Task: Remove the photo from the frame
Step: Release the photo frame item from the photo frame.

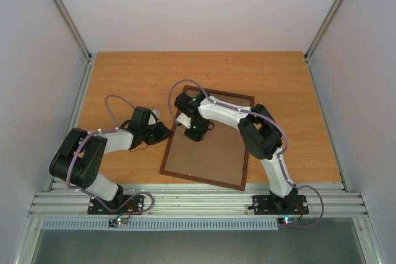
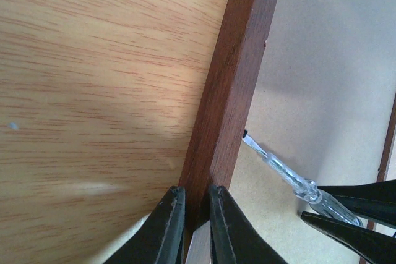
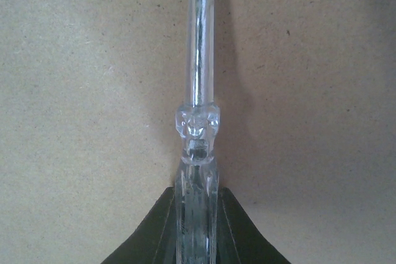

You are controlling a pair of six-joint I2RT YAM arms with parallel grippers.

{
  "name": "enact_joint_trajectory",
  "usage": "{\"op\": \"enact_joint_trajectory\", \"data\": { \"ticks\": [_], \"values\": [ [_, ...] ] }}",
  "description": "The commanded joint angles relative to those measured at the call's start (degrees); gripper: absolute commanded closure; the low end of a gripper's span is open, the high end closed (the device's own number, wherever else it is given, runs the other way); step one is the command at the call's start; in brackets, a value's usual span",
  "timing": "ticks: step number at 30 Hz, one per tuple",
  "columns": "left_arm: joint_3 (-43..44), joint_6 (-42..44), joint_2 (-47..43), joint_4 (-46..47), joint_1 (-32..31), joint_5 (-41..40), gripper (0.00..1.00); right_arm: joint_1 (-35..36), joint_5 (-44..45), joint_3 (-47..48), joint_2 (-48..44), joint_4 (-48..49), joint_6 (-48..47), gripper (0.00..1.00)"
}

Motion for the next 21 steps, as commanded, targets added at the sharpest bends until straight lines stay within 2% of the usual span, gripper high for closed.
{"op": "enact_joint_trajectory", "data": {
  "ticks": [1, 21],
  "values": [
    [-0.7, 0.6, 0.3, -1.5, -0.5, 0.3, 0.87, 0.5, -0.9, 2.1, 1.7, 0.0, 0.2, 0.99],
    [-1.0, 0.5, 1.3, -0.9, -1.0, 0.9, 0.88, 0.6, 1.0, 7.1, 3.2, 0.9, -0.4, 0.99]
  ]
}}
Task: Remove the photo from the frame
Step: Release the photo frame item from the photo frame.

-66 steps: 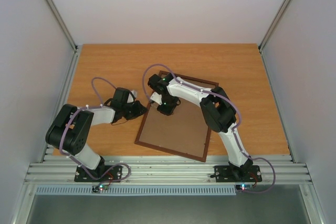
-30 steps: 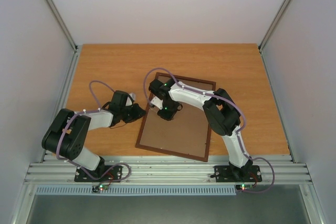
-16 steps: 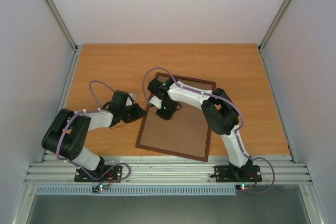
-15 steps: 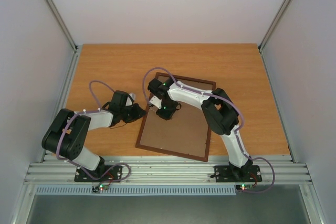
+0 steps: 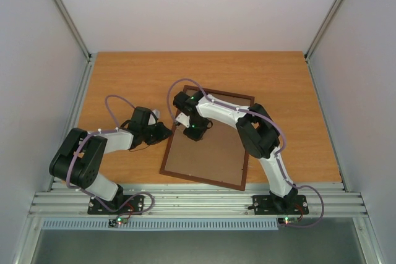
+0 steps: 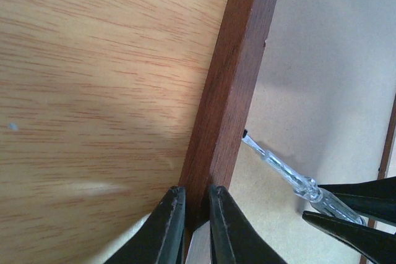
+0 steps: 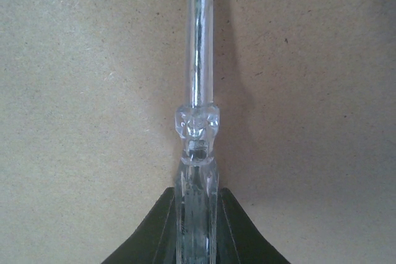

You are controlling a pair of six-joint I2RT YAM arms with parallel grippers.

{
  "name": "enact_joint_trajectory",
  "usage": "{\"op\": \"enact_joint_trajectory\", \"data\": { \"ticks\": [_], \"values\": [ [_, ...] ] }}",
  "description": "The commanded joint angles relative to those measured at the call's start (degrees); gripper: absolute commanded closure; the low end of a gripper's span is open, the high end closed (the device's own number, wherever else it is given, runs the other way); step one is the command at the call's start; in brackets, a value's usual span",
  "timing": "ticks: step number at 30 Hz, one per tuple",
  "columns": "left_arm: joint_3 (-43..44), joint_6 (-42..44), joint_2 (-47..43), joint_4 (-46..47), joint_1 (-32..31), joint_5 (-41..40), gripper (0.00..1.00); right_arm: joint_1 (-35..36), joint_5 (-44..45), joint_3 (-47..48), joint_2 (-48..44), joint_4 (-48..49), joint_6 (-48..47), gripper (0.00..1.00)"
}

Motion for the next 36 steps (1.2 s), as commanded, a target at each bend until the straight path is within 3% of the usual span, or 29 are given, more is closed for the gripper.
{"op": "enact_joint_trajectory", "data": {
  "ticks": [1, 11, 16, 27, 36],
  "values": [
    [-1.1, 0.5, 1.3, -0.8, -1.2, 0.8, 0.88, 0.6, 1.3, 4.7, 1.3, 3.1, -0.8, 0.99],
    [-1.7, -0.1, 2.6, 0.3, -3.4, 0.2, 0.9, 2.2, 1.0, 11.5, 3.1, 2.2, -3.5, 0.99],
    [-1.2, 0.6, 0.7, -2.3, -3.3, -1.5, 0.89, 2.2, 0.7, 7.4, 0.3, 4.1, -3.4, 0.99],
    [4.2, 3.8, -2.4, -12.1, -3.4, -6.8, 0.73, -3.0, 0.5, -9.3, -11.0, 8.9, -2.0, 0.99],
    [10.8, 7.0, 0.6, -17.8, -4.8, -9.0, 0.59, -7.2, 0.3, -9.7, -10.9, 9.7, -3.3, 0.99]
  ]
}}
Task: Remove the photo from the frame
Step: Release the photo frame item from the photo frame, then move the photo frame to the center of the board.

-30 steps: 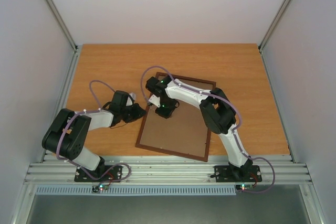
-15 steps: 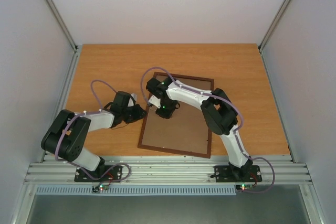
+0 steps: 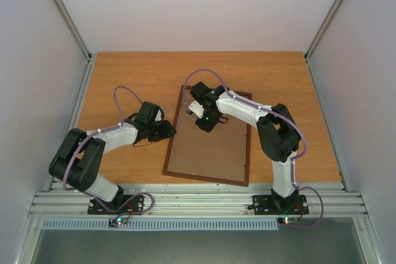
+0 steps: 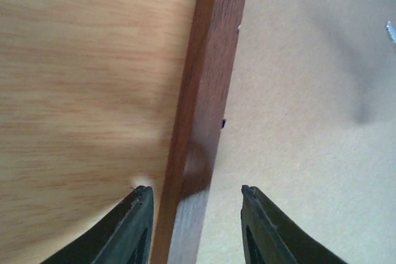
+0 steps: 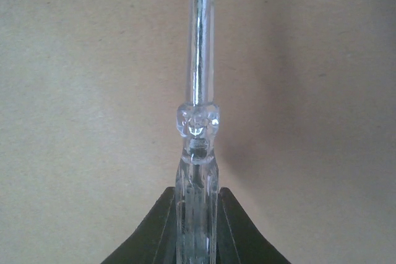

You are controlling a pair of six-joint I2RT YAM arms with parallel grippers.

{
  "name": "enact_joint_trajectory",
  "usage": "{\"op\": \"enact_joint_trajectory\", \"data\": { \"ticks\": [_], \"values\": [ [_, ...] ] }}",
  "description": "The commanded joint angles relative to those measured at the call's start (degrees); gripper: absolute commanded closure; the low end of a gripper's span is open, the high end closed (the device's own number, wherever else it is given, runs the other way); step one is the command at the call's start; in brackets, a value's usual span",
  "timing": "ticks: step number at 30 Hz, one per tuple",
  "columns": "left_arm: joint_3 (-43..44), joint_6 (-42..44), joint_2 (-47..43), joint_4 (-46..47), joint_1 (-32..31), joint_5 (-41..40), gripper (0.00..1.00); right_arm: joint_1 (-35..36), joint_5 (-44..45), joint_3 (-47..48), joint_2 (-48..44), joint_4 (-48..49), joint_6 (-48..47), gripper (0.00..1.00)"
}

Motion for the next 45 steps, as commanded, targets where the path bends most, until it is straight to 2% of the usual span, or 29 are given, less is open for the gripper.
{"op": "enact_joint_trajectory", "data": {
  "ticks": [1, 10, 15, 21, 31, 45],
  "values": [
    [4.0, 2.7, 2.4, -3.1, -0.3, -1.8, 0.58, -1.2, -0.5, 1.5, 0.8, 1.2, -1.5, 0.99],
    [12.5, 5.2, 8.0, -7.9, -0.3, -3.9, 0.51, -2.9, -1.2, 2.7, 3.4, 2.2, -1.8, 0.99],
    [14.6, 7.5, 9.2, -12.4, -2.7, -9.2, 0.45, -3.5, -1.5, 1.1, 3.1, 3.5, -1.2, 0.99],
    [19.6, 9.8, 12.0, -17.1, -5.5, -16.0, 0.45, -4.0, -1.2, -0.3, 2.9, 4.4, -0.4, 0.99],
    [21.1, 11.6, 13.9, -19.6, -7.4, -17.7, 0.64, -4.2, -0.8, -1.3, 2.0, 4.5, 0.0, 0.99],
    [16.4, 11.7, 10.0, -19.9, -8.0, -14.6, 0.79, -4.1, -2.1, -4.3, -0.9, 4.4, 1.6, 0.99]
  ]
}}
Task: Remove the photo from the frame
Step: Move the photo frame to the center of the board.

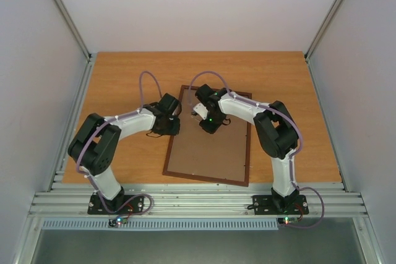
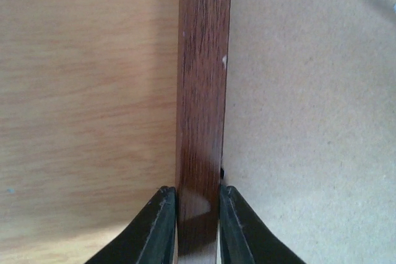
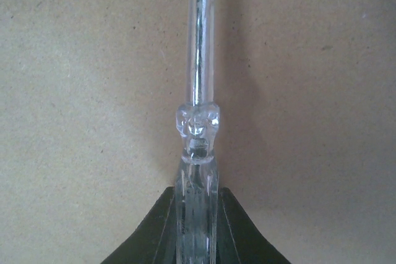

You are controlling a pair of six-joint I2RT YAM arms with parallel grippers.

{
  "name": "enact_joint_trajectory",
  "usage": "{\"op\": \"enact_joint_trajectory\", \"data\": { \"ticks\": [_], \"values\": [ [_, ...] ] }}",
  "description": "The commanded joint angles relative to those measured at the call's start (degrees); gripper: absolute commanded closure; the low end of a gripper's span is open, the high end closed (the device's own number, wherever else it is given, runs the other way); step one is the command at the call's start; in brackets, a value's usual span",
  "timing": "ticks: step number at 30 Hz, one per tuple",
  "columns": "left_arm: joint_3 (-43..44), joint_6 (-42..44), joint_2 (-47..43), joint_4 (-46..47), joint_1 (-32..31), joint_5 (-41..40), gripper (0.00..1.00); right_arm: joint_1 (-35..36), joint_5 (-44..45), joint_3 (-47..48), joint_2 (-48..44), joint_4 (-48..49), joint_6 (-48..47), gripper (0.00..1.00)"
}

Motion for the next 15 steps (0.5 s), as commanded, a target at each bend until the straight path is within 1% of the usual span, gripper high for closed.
{"op": "enact_joint_trajectory", "data": {
  "ticks": [1, 10, 15],
  "values": [
    [-3.0, 0.7, -3.0, -0.8, -0.2, 2.5, 0.8, -0.3, -1.1, -0.8, -3.6, -0.1, 1.3, 0.99],
    [-8.2, 0.5, -9.8, -2.3, -0.3, 3.7, 0.82, 1.6, -1.3, -2.6, -6.1, -0.8, 1.7, 0.99],
    [-12.2, 0.8, -13.2, -2.0, -0.3, 6.0, 0.82, 3.6, -1.2, -2.8, -6.6, -1.2, 1.0, 0.99]
  ]
}}
